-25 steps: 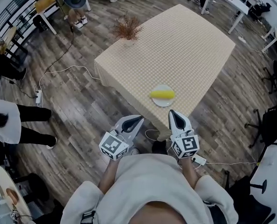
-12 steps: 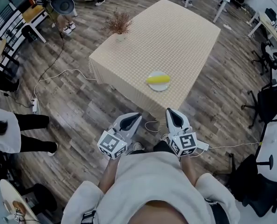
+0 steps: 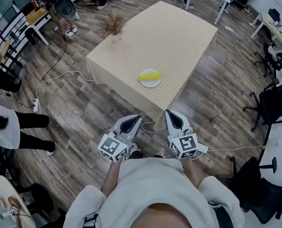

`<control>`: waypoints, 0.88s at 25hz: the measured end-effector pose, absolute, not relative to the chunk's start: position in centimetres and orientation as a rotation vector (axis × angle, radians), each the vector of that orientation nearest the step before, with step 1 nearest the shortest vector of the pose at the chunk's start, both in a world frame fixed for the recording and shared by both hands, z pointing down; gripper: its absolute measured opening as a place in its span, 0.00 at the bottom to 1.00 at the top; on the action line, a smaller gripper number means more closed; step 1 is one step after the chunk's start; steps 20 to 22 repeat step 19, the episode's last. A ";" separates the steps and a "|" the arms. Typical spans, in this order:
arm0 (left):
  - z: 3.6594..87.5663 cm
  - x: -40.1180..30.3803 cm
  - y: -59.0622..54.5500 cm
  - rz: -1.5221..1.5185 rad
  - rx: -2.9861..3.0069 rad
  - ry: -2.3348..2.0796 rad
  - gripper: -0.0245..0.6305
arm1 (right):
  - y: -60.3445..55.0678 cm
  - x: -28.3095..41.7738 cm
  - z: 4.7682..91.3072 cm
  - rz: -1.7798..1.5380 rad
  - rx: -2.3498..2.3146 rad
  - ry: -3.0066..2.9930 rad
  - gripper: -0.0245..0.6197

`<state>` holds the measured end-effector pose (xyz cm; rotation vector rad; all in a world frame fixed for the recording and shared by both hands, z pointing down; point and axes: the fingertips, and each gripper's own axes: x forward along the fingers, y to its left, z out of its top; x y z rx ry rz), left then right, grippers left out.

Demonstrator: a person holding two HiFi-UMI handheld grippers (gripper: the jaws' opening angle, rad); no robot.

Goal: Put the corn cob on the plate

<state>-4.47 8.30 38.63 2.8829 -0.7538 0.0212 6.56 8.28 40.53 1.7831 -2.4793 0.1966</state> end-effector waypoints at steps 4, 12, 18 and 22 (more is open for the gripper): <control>38.5 -2.5 9.8 0.021 2.890 -0.762 0.05 | 9.4 8.8 40.5 0.196 1.788 -2.484 0.03; 37.7 -2.0 10.6 0.006 2.894 -0.789 0.05 | 10.0 8.8 39.8 0.173 1.770 -2.534 0.03; 37.1 -1.5 10.8 0.009 2.925 -0.783 0.05 | 9.6 8.4 39.5 0.163 1.760 -2.544 0.03; 37.0 -1.3 10.8 0.016 2.935 -0.781 0.05 | 9.5 8.4 39.4 0.160 1.759 -2.545 0.03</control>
